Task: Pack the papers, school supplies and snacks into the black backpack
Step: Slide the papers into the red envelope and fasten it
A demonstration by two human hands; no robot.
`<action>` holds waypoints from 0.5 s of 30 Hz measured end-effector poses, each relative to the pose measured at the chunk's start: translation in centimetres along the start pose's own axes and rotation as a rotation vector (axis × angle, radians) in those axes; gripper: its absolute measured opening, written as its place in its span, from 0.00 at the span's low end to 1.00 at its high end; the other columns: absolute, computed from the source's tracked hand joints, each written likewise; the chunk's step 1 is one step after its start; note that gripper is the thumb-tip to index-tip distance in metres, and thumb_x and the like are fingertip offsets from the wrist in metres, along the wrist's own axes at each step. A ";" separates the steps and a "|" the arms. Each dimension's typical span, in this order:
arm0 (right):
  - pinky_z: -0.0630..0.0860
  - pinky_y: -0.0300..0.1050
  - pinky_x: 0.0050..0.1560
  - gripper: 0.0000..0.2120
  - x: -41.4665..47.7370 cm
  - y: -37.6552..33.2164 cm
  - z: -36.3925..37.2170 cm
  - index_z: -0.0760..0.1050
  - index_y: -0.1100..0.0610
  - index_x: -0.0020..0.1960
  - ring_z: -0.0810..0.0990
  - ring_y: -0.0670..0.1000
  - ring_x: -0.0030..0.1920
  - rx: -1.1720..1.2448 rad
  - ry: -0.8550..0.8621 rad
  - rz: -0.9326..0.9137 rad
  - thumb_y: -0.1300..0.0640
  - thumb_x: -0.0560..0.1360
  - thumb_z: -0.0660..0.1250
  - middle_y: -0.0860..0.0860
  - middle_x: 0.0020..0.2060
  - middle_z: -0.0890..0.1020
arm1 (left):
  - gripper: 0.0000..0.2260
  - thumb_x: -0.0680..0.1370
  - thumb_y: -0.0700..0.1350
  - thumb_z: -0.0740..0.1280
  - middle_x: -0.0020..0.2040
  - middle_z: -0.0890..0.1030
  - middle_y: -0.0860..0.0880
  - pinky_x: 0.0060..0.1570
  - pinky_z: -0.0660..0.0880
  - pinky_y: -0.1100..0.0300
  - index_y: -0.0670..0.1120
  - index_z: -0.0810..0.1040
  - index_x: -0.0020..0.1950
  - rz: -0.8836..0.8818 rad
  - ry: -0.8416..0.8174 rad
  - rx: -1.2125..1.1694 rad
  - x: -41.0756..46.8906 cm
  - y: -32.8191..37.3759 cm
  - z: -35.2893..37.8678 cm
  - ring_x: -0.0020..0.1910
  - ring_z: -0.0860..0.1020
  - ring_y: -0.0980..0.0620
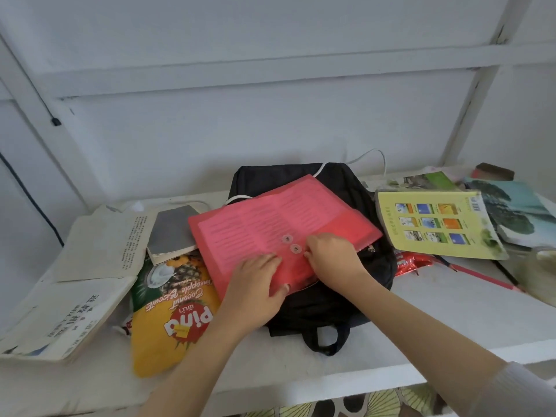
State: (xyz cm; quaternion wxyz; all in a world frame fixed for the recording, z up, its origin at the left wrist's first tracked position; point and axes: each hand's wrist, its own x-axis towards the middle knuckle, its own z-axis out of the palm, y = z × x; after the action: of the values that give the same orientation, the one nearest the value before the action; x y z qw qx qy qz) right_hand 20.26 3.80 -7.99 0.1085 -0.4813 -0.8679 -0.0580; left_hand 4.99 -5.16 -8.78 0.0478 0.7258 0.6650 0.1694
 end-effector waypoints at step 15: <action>0.68 0.42 0.43 0.09 3.5 2.8 -0.9 0.74 0.58 0.53 0.75 0.53 0.50 0.094 -0.101 -0.286 0.55 0.78 0.59 0.52 0.50 0.75 | 0.32 0.72 0.64 0.41 0.71 0.42 0.63 0.66 0.30 0.67 0.57 0.47 0.76 -0.082 -0.017 0.029 2.3 0.5 2.3 0.72 0.42 0.65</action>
State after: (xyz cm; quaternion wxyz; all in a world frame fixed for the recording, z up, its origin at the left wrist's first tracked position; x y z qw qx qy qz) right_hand 20.98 8.02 -6.21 0.0779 -0.3494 -0.9337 -0.0081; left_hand 6.32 -2.59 -10.40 0.0499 0.6999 0.6961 0.1516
